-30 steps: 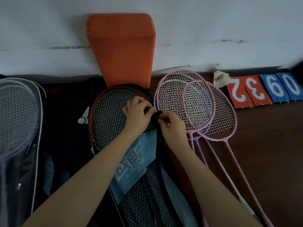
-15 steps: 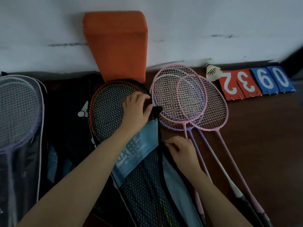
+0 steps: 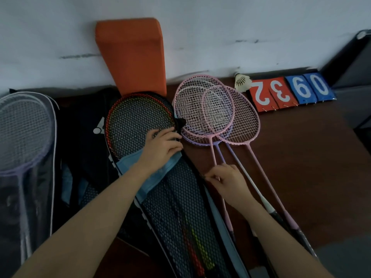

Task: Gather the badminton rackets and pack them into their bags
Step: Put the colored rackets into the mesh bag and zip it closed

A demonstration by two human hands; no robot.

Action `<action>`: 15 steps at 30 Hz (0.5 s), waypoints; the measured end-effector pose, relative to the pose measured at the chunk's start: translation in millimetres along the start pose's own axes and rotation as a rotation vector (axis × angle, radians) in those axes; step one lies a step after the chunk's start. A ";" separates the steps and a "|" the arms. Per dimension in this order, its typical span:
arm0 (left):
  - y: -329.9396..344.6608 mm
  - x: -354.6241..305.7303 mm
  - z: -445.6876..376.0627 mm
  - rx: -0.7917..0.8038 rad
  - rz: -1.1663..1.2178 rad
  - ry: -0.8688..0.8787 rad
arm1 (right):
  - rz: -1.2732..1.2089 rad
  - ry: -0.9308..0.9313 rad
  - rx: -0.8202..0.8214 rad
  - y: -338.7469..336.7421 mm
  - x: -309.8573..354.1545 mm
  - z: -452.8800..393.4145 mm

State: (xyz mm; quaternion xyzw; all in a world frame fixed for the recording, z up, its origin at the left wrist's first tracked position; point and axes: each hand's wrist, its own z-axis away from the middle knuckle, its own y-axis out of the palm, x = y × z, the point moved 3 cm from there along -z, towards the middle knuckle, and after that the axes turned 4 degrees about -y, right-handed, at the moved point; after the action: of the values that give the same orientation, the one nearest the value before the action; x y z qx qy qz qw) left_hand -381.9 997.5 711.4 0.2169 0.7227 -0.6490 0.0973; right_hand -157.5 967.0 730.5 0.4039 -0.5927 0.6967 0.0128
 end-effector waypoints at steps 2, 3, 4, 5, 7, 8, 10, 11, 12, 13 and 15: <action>4.4 -3.5 3.4 -0.030 0.026 -0.048 | -0.036 0.035 0.012 -6.4 -3.1 18.1; 5.1 -5.2 4.2 -0.027 0.036 -0.065 | -0.054 0.042 0.003 -8.0 -1.4 21.9; 5.0 -8.1 5.4 -0.008 0.041 -0.061 | -0.075 0.050 -0.011 -8.8 2.0 22.4; 4.8 -13.3 7.9 0.025 0.038 -0.030 | -0.094 0.061 -0.027 -8.9 5.1 20.9; 6.0 -30.5 20.7 0.069 0.007 0.112 | -0.114 0.077 -0.053 -8.4 10.7 17.7; 7.4 -41.9 31.2 0.072 -0.027 0.196 | -0.118 0.079 -0.061 -8.0 12.8 17.3; 13.7 -56.5 50.9 0.045 -0.082 0.266 | -0.121 0.078 -0.071 -7.6 15.8 19.4; 19.3 -55.4 56.5 0.041 -0.057 0.231 | -0.117 0.076 -0.070 -7.4 16.6 21.9; 22.5 -51.9 59.0 0.035 0.009 0.168 | -0.106 0.066 -0.063 -7.4 17.3 24.8; 23.8 -46.6 58.2 0.037 0.090 0.099 | -0.089 0.047 -0.053 -7.4 18.0 28.1; 24.3 -39.2 54.7 0.038 0.181 0.009 | -0.049 -0.005 -0.031 -8.9 17.2 36.5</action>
State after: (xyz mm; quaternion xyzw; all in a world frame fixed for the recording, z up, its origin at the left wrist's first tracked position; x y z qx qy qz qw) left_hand -344.1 938.1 698.5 0.2862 0.6880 -0.6502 0.1481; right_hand -144.7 931.2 746.6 0.4197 -0.5935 0.6859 0.0350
